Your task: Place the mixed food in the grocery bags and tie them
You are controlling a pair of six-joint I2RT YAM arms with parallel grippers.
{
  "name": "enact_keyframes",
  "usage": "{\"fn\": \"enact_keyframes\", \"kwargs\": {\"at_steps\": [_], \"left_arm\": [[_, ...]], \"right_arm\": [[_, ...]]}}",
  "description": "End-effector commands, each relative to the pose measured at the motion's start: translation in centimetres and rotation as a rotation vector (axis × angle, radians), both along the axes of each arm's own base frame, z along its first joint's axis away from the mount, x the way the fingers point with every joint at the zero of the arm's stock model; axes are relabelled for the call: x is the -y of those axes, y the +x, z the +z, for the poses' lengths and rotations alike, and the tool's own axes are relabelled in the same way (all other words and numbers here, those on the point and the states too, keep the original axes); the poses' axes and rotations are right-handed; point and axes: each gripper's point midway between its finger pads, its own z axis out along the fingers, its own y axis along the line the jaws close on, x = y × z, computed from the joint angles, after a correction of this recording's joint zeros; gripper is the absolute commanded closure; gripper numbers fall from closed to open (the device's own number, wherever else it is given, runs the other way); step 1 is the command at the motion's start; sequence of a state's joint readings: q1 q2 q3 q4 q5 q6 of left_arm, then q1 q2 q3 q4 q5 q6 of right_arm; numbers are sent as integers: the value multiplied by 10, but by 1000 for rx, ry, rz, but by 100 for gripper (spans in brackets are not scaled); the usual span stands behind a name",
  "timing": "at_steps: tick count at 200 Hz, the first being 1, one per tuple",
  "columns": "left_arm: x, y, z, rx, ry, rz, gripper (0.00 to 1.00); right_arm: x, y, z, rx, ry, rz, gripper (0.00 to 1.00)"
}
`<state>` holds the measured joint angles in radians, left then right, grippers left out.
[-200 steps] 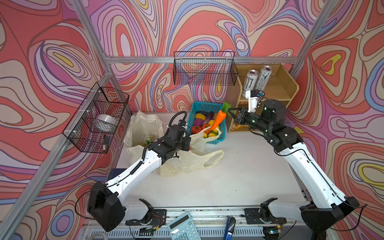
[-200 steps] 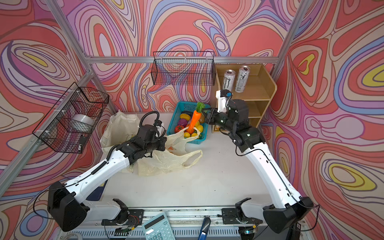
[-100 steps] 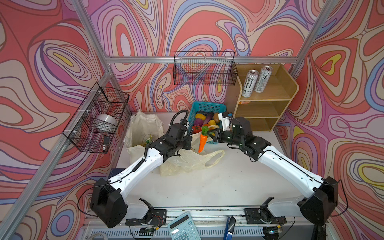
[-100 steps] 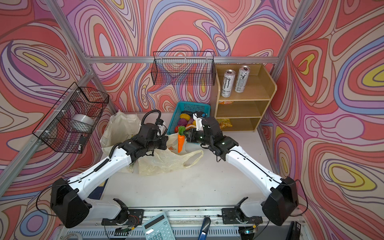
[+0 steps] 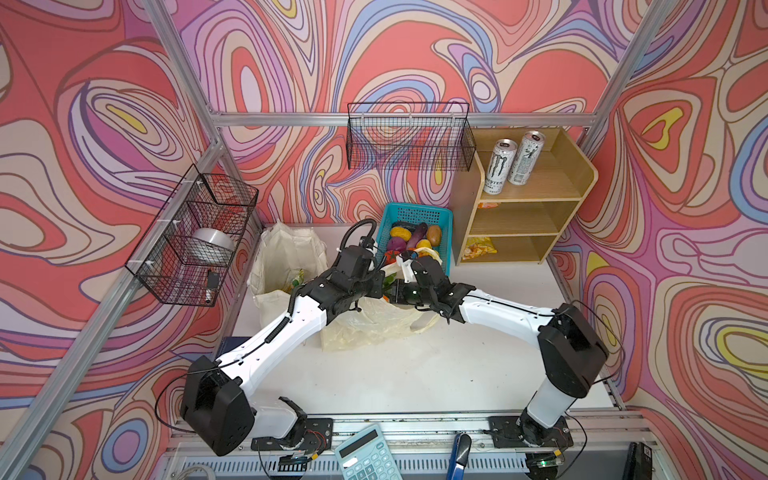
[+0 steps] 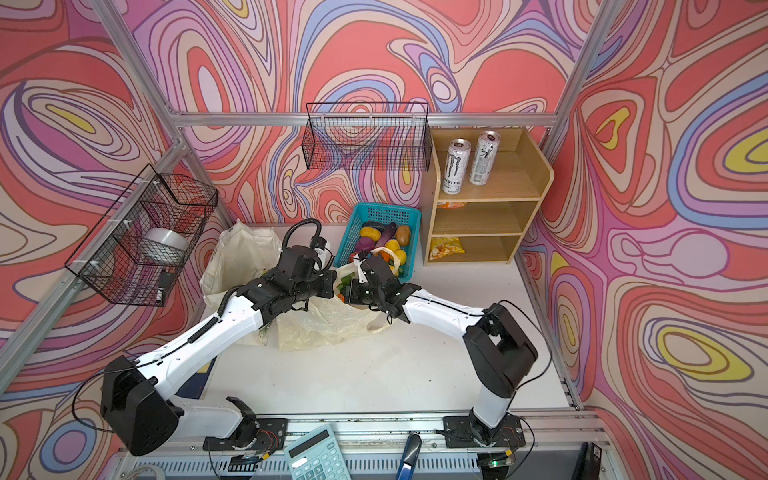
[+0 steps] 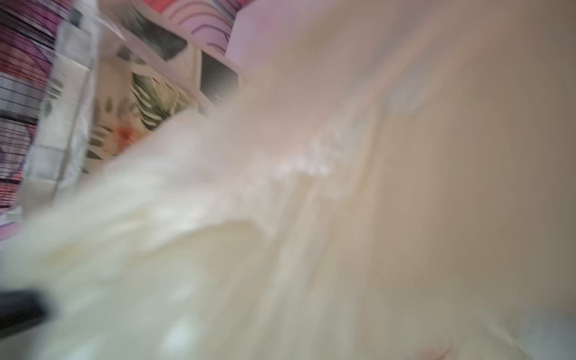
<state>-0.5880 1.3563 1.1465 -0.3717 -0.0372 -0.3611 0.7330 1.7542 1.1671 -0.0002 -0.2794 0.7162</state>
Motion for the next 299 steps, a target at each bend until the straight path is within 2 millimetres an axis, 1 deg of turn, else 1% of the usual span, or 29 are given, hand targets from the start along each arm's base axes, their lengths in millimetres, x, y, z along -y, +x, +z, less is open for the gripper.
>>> {"fn": "enact_keyframes", "kwargs": {"at_steps": [1,10,16,24,36,61,87,106,119,130,136,140,146,156,168,179,193,205,219,238,253,271,285,299], "left_arm": [[2,8,18,38,-43,19,100],[2,8,18,41,-42,21,100],[1,8,18,40,-41,23,100],[0,8,19,44,-40,27,100],[-2,8,18,46,-33,33,100],[-4,8,15,41,-21,44,100],[-5,7,10,34,-17,48,100],[-6,7,9,33,-15,49,100],[-6,7,9,33,-12,49,100],[-6,7,10,36,-12,49,100],[-6,7,10,37,-12,48,100],[-6,7,9,36,-11,45,100],[-6,7,9,37,-10,45,100],[-6,7,10,38,-9,42,100],[-6,6,10,39,-9,41,100],[-6,5,10,38,-9,37,100],[-6,4,11,39,-8,34,100],[-7,4,10,38,-7,34,100],[-7,3,9,36,-8,33,100],[-7,3,8,33,-8,36,100],[-8,2,8,33,-7,36,100],[-8,2,11,40,-12,36,100],[-8,2,13,43,-12,36,100],[-7,3,14,45,-12,34,100]], "right_arm": [[-11,3,18,39,29,41,82],[-12,1,18,38,15,56,61],[-11,0,18,36,2,68,51],[-10,-2,20,41,-14,81,42],[-6,-5,30,55,-25,97,34],[10,-11,54,73,-22,117,27],[33,-18,84,102,-11,116,27],[56,-24,105,135,-15,91,27],[77,-27,110,146,-32,53,27],[100,-29,107,141,-58,4,26],[111,-31,103,135,-73,-20,24],[120,-32,96,124,-86,-34,23],[131,-34,92,118,-98,-55,22],[148,-40,73,87,-131,-84,21],[162,-46,55,60,-162,-109,20],[170,-51,39,39,-183,-122,20],[178,-52,24,18,-199,-146,20],[179,-45,22,32,-196,-160,19],[181,-31,20,47,-208,-179,19],[177,-19,18,47,-210,-167,19],[173,-15,12,41,-214,-146,19],[172,-13,3,32,-227,-136,19],[173,-14,-3,19,-231,-133,19],[173,-17,-5,18,-225,-130,19]]}}
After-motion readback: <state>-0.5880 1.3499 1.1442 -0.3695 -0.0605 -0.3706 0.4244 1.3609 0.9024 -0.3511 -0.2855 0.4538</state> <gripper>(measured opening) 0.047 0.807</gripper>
